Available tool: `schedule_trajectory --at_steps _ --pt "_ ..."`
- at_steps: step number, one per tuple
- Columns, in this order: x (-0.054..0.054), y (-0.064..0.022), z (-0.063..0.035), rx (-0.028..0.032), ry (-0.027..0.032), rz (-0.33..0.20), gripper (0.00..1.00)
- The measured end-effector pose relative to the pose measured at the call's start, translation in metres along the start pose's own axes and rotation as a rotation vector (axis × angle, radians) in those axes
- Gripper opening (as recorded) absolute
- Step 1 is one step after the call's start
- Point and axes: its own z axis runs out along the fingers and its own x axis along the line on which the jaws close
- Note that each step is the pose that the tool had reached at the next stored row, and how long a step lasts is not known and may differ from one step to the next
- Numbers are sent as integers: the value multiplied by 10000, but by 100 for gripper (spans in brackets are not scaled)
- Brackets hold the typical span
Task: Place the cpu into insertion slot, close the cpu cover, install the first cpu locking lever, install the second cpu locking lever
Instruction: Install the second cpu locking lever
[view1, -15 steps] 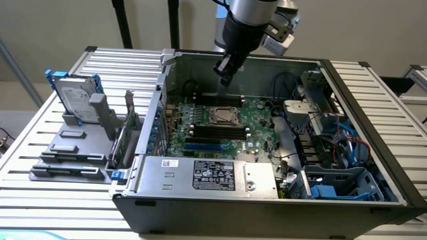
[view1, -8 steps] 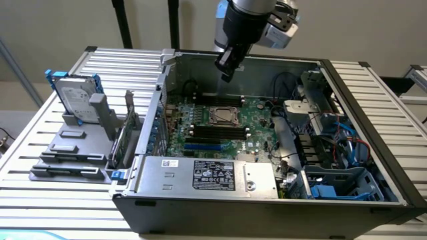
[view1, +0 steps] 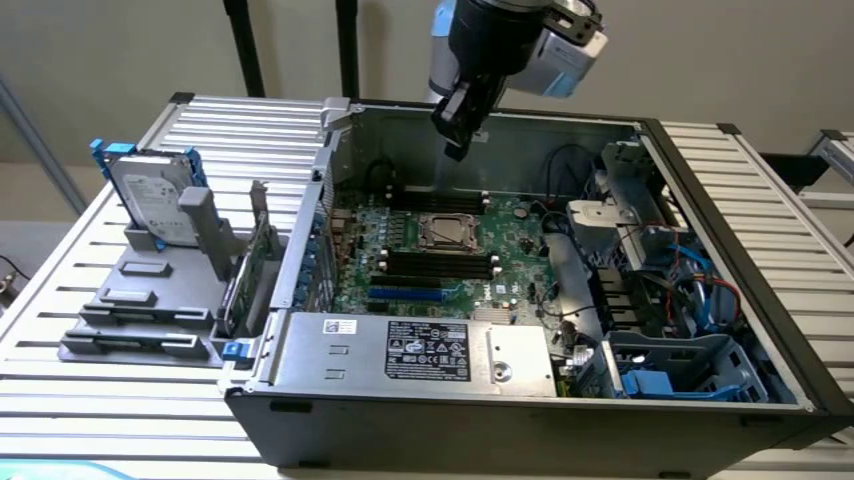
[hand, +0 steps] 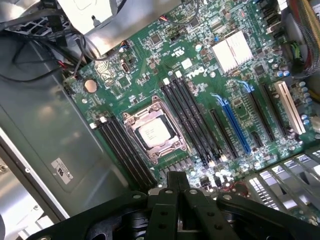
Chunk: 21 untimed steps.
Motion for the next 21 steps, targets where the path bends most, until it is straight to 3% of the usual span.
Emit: schedule_trajectory --at_steps 4,6,10,13,17,21 --pt "-18 -3 -104 -34 -78 -128 11" --pt "-20 -4 -127 -84 -143 -232 11" --pt "-23 -3 -137 -334 -367 -426 11" --pt "-26 -2 -142 -569 -526 -548 11" --pt "-36 2 -154 -876 -688 -683 11" --pt "-55 12 -180 -1094 -853 -751 11"
